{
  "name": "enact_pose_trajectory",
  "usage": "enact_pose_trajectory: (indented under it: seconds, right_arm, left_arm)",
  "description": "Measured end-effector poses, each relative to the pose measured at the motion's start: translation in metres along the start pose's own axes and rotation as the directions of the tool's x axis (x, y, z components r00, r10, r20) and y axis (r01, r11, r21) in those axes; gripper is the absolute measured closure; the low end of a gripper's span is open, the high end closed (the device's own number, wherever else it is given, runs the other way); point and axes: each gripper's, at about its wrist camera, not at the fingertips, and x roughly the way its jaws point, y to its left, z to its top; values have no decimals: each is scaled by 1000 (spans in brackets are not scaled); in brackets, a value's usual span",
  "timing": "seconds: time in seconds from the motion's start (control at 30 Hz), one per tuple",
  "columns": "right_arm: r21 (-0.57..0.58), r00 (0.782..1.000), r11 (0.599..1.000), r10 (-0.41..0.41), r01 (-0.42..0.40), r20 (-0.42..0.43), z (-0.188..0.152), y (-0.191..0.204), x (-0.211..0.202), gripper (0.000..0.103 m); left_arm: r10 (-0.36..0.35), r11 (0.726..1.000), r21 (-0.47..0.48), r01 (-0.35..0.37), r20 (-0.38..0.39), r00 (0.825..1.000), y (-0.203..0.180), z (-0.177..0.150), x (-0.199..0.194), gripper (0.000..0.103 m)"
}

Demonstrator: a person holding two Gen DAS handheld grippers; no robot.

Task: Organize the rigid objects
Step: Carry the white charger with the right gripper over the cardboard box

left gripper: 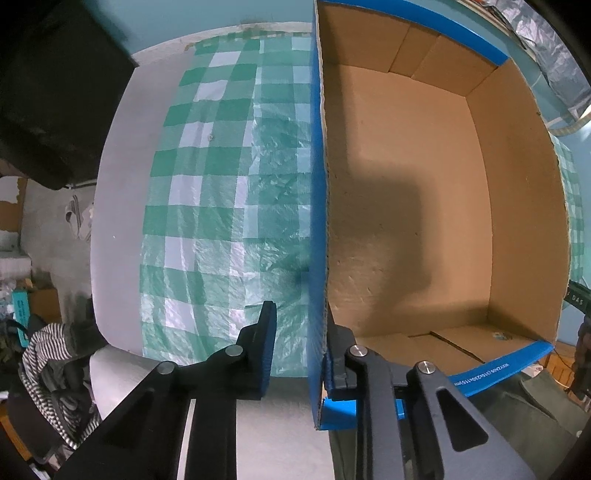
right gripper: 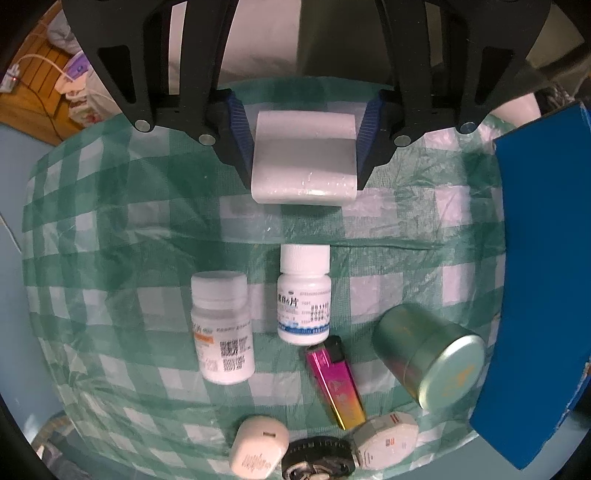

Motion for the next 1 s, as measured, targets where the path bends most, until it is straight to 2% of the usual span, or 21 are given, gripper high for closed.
enact_pose_trajectory:
  seconds: [0.17, 0.43, 0.47, 0.53, 0.67, 1.0]
  right_arm:
    - [-15, 1000, 1000, 8, -8, 18, 7, 7, -3, 54]
    - [-30, 999, 999, 12, -11, 51, 22, 16, -22, 54]
    - [-27, 998, 1000, 14, -13, 59, 26, 16, -24, 54]
    - [-19, 997, 1000, 18, -17, 71, 36, 14, -31, 54]
    - [-14, 996, 1000, 23, -21, 91, 54, 9, -42, 54]
    - [-46, 990, 999, 32, -26, 139, 95, 11, -49, 54]
  left_arm:
    - [-21, 1000, 7, 21, -2, 1000, 2, 4, 0, 82]
    - [-1, 1000, 9, 1, 0, 1000, -1, 3, 1, 82]
    - [12, 1000, 8, -12, -2, 1000, -3, 1, 1, 82]
    - [1, 1000, -1, -1, -5, 1000, -4, 1, 1, 88]
    - [-14, 1000, 11, 14, 1, 1000, -5, 1, -1, 92]
    - [-4, 999, 34, 5, -15, 1000, -11, -2, 2, 94]
